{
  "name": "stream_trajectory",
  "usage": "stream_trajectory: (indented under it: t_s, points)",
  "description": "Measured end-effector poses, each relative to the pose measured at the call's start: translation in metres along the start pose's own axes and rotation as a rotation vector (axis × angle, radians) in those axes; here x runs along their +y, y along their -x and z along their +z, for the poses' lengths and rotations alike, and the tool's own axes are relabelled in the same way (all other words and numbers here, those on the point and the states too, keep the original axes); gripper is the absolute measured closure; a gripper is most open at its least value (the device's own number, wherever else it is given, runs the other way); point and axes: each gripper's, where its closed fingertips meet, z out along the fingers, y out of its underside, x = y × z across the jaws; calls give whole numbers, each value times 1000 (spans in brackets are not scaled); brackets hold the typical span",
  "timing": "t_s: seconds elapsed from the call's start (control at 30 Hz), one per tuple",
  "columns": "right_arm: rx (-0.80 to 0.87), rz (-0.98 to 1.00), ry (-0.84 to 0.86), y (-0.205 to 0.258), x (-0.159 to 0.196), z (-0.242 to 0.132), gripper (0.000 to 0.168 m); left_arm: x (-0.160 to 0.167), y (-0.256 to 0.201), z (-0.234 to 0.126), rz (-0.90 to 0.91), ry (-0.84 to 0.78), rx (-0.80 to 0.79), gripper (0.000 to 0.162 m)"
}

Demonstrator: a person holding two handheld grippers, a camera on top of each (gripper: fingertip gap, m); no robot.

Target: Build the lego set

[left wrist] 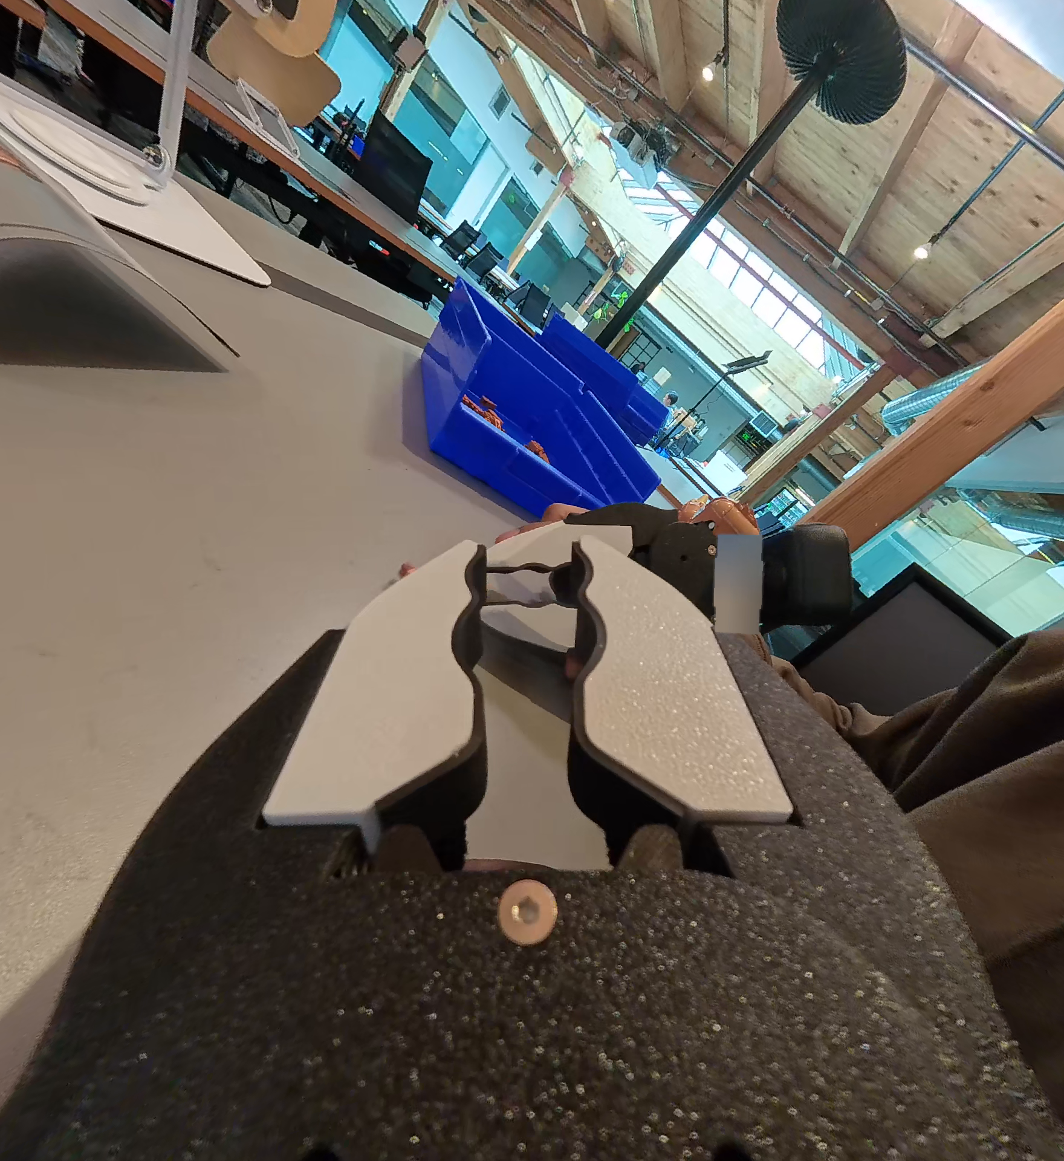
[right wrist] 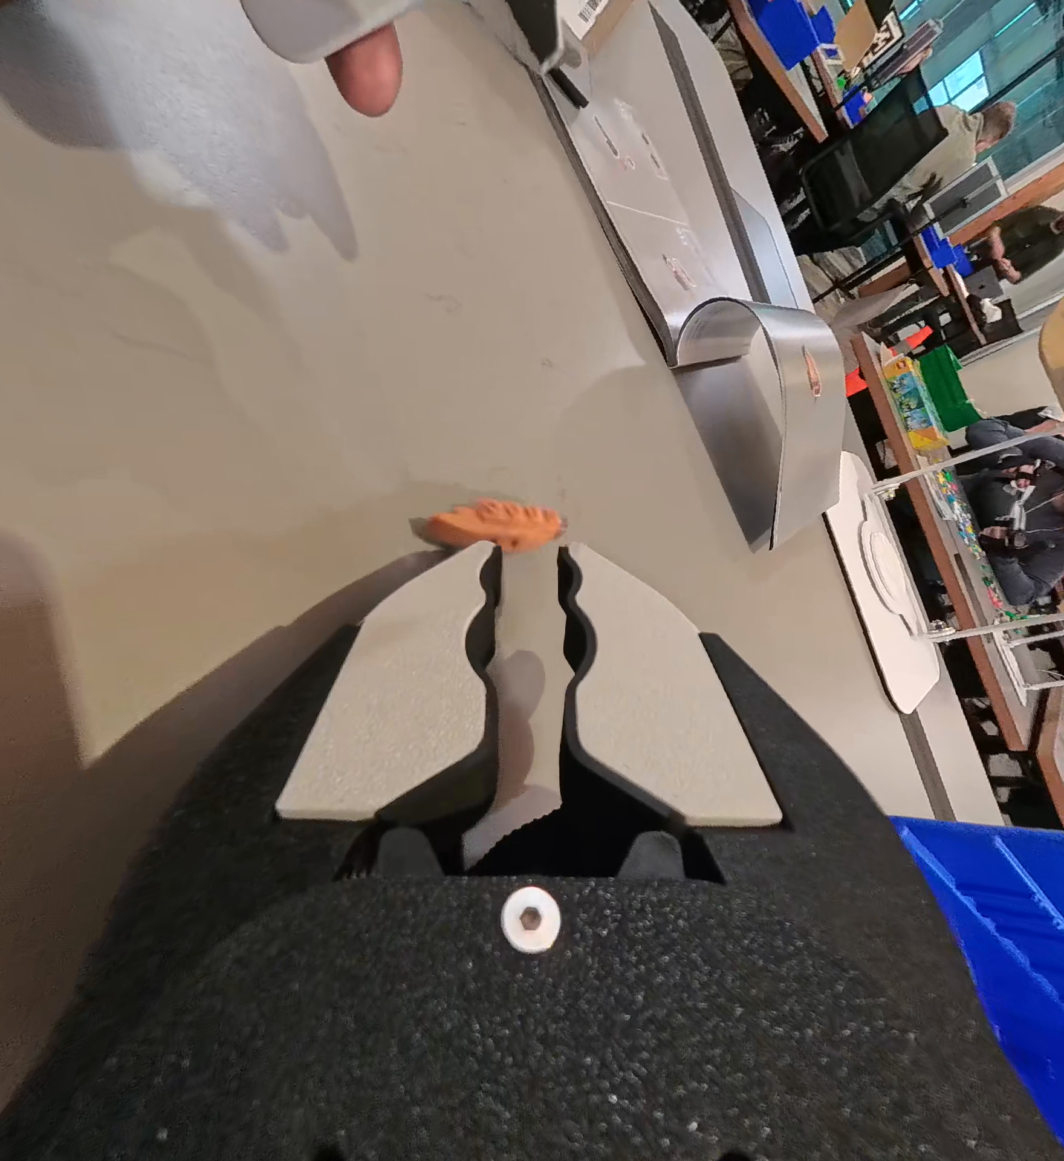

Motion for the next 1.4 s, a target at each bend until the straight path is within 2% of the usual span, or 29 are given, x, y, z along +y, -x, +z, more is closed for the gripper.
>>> stream_trajectory:
  t_s: [0.27,0.47,0.67,1.03,1.4]
  points:
    - [-18,58,-8,-2,3,-4,142,-1,-1,0,-19,-6,15,136]
    - [34,90,6,-10,5,-4,141,0,-1,0,-22,-9,17,136]
    - [119,164,7,-25,8,-5,150,0,-2,1,-24,-7,21,136]
    - [124,235,-21,-32,9,-9,168,1,-1,1,-20,-6,11,136]
    - [119,253,-27,-33,9,-10,168,2,0,2,-17,-1,0,137]
